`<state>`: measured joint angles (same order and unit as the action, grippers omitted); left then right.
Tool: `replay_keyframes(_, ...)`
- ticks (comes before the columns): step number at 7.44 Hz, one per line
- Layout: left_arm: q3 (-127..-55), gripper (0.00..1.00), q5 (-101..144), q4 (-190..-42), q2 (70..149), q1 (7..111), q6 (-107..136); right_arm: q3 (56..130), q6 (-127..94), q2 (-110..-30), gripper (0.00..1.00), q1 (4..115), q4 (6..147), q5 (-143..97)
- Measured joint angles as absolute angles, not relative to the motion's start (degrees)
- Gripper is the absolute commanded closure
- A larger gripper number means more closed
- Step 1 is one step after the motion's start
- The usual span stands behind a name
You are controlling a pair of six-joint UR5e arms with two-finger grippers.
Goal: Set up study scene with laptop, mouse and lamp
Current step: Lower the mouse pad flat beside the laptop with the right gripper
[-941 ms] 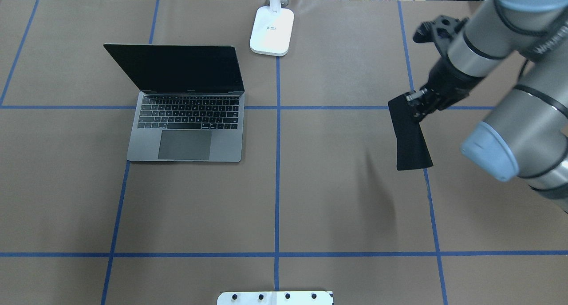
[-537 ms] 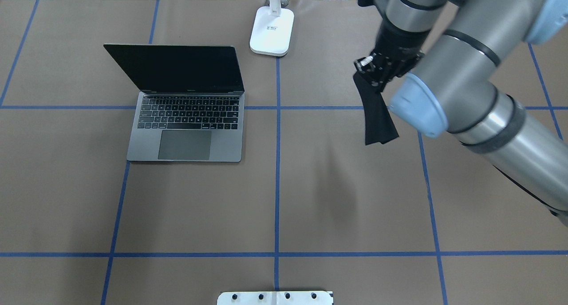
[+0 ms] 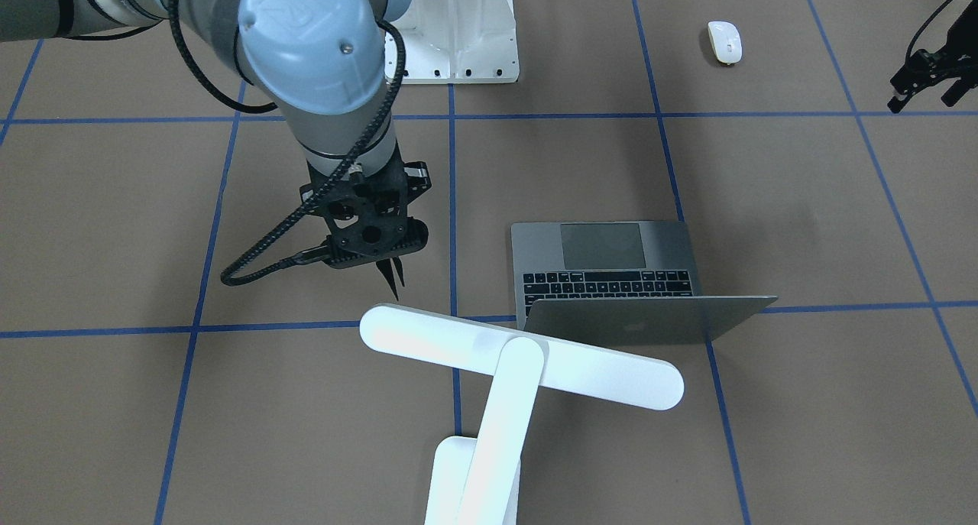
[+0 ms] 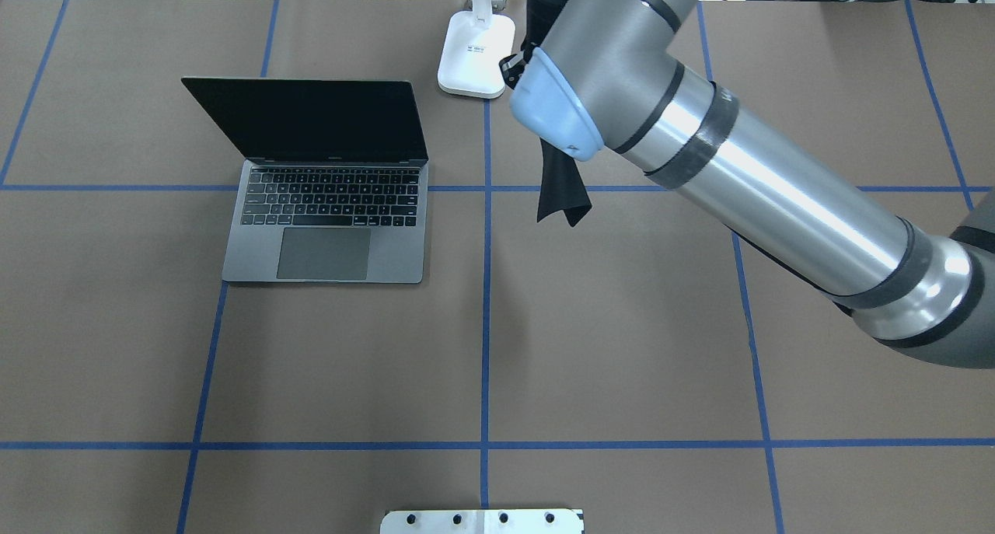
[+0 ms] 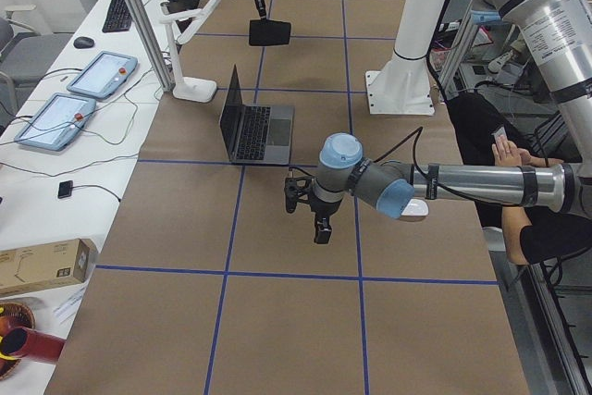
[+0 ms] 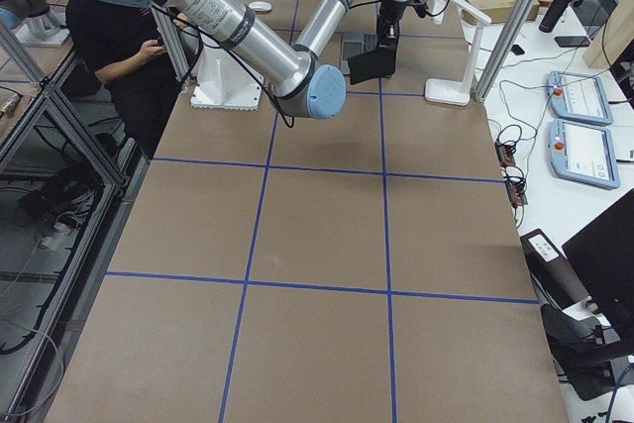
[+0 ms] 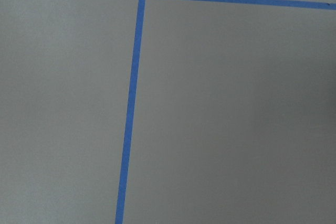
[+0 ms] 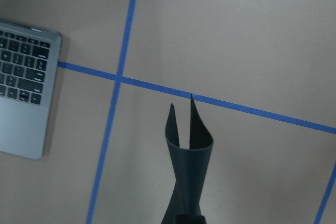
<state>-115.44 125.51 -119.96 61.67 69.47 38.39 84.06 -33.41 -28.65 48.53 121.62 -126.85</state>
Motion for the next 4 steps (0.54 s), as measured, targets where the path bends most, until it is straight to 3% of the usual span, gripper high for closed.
replay_keyframes(3,-115.4,0.00,125.5,-120.1,61.4,69.4,38.5,83.3,-34.6,-28.7,0.83,47.8,122.5,-127.7)
replay_keyframes(4,-115.4,0.00,125.5,-120.1,61.4,69.4,38.4,84.3,-35.2,-29.4,0.44,47.7,122.9,-128.3)
